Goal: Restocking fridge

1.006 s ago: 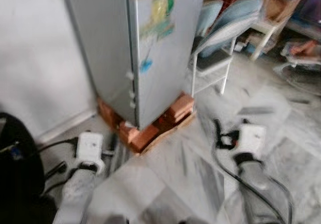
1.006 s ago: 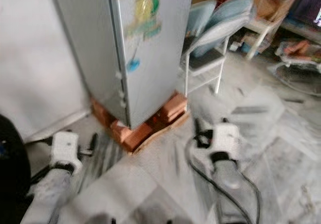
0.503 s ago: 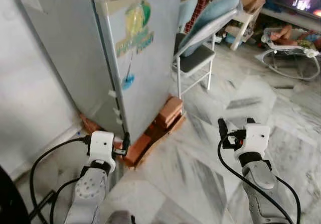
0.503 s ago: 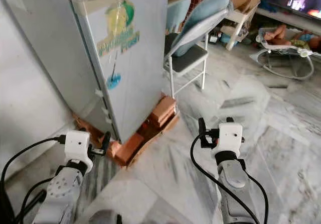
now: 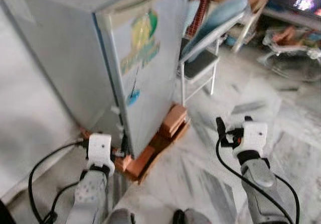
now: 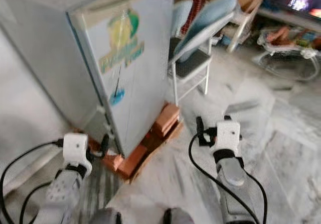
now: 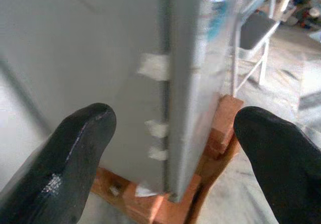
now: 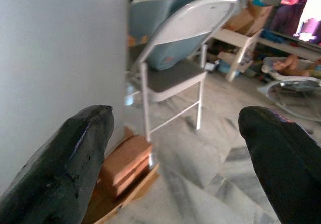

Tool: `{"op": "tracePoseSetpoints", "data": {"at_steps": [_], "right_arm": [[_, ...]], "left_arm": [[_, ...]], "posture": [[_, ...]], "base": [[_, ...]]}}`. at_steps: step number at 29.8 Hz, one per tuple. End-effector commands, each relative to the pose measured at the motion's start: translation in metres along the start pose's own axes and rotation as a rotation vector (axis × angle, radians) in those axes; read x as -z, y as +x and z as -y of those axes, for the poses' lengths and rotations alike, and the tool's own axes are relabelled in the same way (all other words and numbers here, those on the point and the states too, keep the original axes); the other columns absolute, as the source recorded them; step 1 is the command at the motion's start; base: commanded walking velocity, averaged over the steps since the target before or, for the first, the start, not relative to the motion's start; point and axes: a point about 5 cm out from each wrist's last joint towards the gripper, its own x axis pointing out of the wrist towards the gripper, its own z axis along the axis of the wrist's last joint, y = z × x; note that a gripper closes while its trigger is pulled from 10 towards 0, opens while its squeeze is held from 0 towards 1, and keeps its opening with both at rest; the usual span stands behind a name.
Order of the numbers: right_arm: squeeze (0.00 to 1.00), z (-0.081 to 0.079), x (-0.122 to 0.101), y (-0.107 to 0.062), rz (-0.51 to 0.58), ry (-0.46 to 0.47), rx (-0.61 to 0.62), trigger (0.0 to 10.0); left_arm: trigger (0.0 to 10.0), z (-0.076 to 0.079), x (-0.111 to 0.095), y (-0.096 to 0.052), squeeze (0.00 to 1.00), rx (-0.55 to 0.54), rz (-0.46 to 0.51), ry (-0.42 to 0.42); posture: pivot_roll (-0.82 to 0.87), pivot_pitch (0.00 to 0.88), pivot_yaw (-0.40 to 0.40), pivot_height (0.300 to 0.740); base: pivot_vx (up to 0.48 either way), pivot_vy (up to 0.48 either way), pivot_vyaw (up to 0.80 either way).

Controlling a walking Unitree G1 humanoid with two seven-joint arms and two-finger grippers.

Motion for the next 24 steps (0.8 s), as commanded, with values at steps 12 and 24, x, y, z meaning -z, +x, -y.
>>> {"op": "tracePoseSetpoints", "data": {"at_steps": [12, 24], "right_arm": [[0.0, 0.0038, -0.0002, 0.0005, -0.013, -0.01, 0.009, 10.0], [0.0, 0.0055, 0.0017, 0.001, -0.028, -0.018, 0.012, 10.0]], "left_arm": [[10.0, 0.0021, 0.0017, -0.0009, 0.0, 0.012, -0.016, -0.008], [10.0, 0.0086, 0.0027, 0.0015, 0.0, 0.077, -0.033, -0.025]], "posture": [[0.12, 0.112, -0.054, 0.74], [0.12, 0.118, -0.062, 0.74]], "base": [[0.0, 0.355, -0.51], [0.0, 0.237, -0.04]]}}
